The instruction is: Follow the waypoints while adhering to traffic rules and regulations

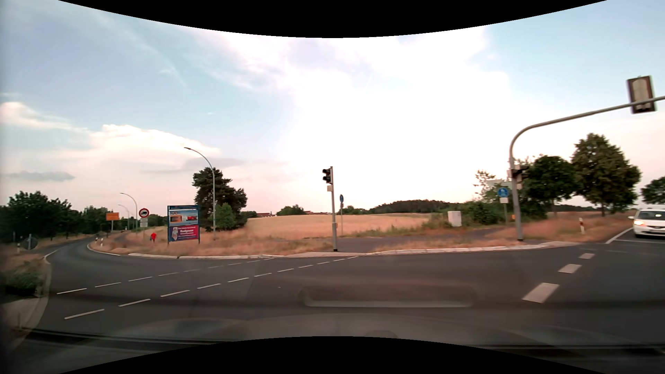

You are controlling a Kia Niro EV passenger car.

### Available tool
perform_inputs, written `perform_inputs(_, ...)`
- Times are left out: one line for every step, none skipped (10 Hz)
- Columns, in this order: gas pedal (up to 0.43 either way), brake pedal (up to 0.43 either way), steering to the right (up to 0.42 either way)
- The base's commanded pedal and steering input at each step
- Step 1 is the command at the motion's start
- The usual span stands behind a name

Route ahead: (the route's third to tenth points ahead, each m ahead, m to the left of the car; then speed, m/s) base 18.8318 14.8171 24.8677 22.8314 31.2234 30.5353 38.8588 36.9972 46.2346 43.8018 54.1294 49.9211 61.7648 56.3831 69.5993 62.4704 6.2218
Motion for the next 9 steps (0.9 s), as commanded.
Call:
perform_inputs(0.110, 0.000, -0.368)
perform_inputs(0.110, 0.000, -0.368)
perform_inputs(0.110, 0.000, -0.368)
perform_inputs(0.110, 0.000, -0.368)
perform_inputs(0.110, 0.000, -0.366)
perform_inputs(0.110, 0.000, -0.366)
perform_inputs(0.110, 0.000, -0.366)
perform_inputs(0.110, 0.000, -0.365)
perform_inputs(0.110, 0.000, -0.361)
